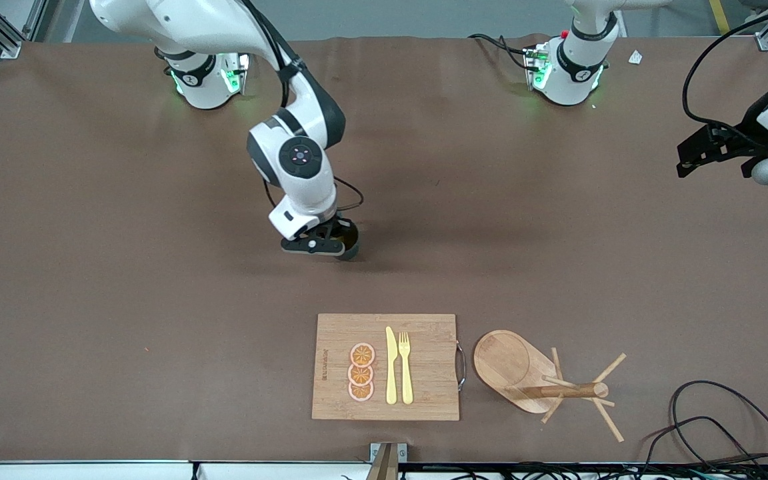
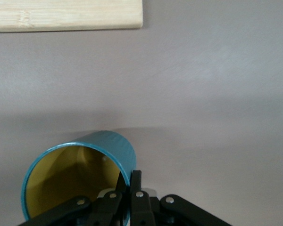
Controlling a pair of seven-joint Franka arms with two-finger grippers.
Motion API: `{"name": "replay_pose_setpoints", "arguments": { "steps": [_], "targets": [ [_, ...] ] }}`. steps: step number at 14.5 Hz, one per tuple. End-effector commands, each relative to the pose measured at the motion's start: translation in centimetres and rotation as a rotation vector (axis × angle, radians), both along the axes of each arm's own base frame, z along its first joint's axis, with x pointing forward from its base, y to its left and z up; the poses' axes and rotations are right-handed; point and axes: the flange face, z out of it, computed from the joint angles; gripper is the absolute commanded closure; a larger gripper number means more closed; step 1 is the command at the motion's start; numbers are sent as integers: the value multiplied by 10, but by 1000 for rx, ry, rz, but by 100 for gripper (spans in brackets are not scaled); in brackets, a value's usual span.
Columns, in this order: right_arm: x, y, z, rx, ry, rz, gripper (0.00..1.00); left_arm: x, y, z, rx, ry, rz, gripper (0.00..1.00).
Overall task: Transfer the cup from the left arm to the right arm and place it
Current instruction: 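Carry the teal mug with the right gripper across the table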
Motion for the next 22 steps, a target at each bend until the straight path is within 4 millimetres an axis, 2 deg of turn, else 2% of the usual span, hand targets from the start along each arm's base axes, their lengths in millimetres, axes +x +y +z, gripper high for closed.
{"name": "replay_pose_setpoints", "arguments": {
  "steps": [1,4,5,6,8,11,13,16,19,22],
  "targets": [
    [5,-60,34,-1,10,174,100,-5,3,4,-7,-7,-9,0],
    [6,-115,43,-6,25,375,100,-5,3,4,-5,-4,-7,0],
    [9,-140,47,-4,32,447,100,-5,5,4,-5,-4,-4,0],
    [15,-177,48,-2,44,551,100,-5,5,5,-5,-5,-4,0],
    [16,-233,46,6,66,696,100,-6,3,7,-4,-10,-7,0],
    [3,-283,35,14,73,871,100,-6,3,7,-4,-10,-5,0],
    [8,-319,29,12,64,1013,100,-6,3,6,-4,-9,7,0],
    [11,-350,27,9,63,1205,100,-5,0,5,-4,-7,2,0],
    [12,-382,23,-8,42,1286,100,-4,-1,2,-4,-3,-2,0],
    [13,-408,3,-29,22,1340,100,-2,-10,0,-11,0,-18,0]
  ]
}}
